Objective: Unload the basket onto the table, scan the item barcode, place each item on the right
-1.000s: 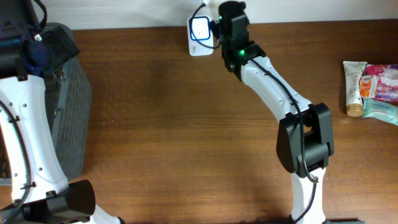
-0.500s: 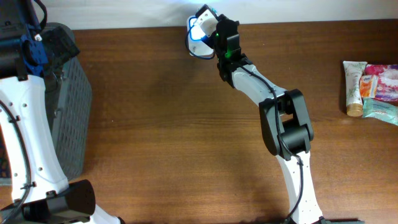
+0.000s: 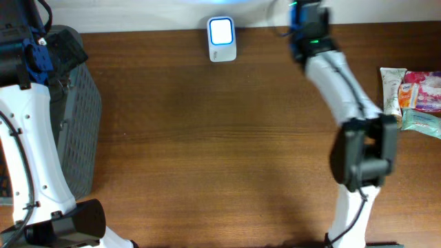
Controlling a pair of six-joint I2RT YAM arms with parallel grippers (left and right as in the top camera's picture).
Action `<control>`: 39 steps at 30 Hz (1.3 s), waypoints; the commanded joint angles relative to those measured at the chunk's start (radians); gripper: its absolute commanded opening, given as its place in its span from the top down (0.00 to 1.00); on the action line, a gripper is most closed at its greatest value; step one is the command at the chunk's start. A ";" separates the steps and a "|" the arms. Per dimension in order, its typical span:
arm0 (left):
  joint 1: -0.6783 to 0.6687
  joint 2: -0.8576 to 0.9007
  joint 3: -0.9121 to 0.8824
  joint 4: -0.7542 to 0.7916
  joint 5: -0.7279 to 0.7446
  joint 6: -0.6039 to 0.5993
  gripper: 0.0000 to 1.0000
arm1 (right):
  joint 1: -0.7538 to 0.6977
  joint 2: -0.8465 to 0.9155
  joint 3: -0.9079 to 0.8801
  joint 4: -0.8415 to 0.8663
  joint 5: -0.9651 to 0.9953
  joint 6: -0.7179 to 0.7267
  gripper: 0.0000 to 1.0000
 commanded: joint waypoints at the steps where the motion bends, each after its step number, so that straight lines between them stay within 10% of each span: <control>1: 0.003 -0.016 0.010 0.003 -0.008 -0.006 0.01 | -0.120 -0.046 0.004 -0.187 0.042 0.040 0.96; 11: 0.003 -0.016 0.010 0.003 -0.008 -0.006 0.01 | -0.413 -0.039 0.004 -0.520 0.052 0.040 0.90; 17: 0.003 -0.016 0.010 0.003 -0.008 -0.006 0.01 | -0.457 -0.035 0.003 -0.571 -0.053 0.040 0.01; 28: 0.003 -0.016 0.010 0.003 -0.008 -0.006 0.01 | -0.302 -0.375 0.002 -0.914 -0.054 0.311 0.01; 39: 0.003 -0.016 0.010 0.003 -0.008 -0.006 0.01 | 0.151 -0.823 -0.303 -1.153 -0.216 0.223 0.01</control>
